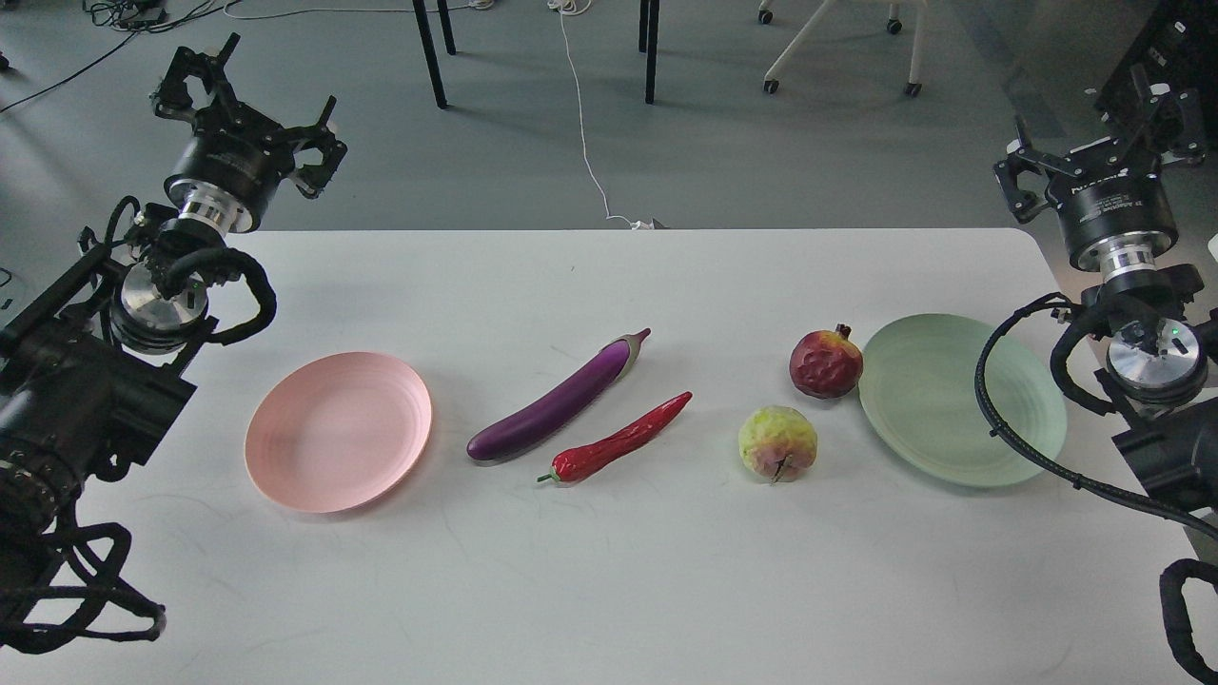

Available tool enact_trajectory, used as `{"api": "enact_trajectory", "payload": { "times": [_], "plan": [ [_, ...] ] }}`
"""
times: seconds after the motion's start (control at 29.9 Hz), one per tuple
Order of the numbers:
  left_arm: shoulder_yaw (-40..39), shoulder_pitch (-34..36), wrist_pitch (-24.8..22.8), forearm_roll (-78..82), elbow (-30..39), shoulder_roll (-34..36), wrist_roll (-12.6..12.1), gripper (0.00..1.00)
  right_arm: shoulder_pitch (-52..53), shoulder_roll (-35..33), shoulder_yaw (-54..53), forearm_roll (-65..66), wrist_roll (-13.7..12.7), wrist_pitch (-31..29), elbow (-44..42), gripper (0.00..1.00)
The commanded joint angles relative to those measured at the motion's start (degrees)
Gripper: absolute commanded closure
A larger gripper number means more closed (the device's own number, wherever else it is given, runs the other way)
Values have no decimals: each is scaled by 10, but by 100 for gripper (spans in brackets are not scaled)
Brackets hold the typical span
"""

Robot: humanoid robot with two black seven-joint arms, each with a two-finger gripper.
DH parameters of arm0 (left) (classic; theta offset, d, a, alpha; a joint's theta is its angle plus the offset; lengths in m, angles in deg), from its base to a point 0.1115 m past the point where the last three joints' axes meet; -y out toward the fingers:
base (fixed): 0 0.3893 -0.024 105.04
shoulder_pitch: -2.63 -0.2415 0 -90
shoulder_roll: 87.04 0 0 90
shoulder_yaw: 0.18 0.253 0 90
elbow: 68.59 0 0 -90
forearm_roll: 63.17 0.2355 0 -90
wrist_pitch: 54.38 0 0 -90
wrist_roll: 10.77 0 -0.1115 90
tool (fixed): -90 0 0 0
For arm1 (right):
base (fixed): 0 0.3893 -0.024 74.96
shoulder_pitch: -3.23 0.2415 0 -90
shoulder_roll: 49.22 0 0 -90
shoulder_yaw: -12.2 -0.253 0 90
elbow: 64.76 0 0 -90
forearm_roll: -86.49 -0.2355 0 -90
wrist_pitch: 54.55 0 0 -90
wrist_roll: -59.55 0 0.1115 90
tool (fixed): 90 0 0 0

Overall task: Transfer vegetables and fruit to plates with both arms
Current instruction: 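Move the right gripper forward toward the fig near the green plate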

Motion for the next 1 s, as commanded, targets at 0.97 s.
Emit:
{"api": "enact_trajectory", "payload": {
  "times": [0.97],
  "plan": [
    [4, -1, 2, 3, -5, 25, 34, 2, 511, -23, 885, 148, 0, 0, 140, 1]
  ]
}}
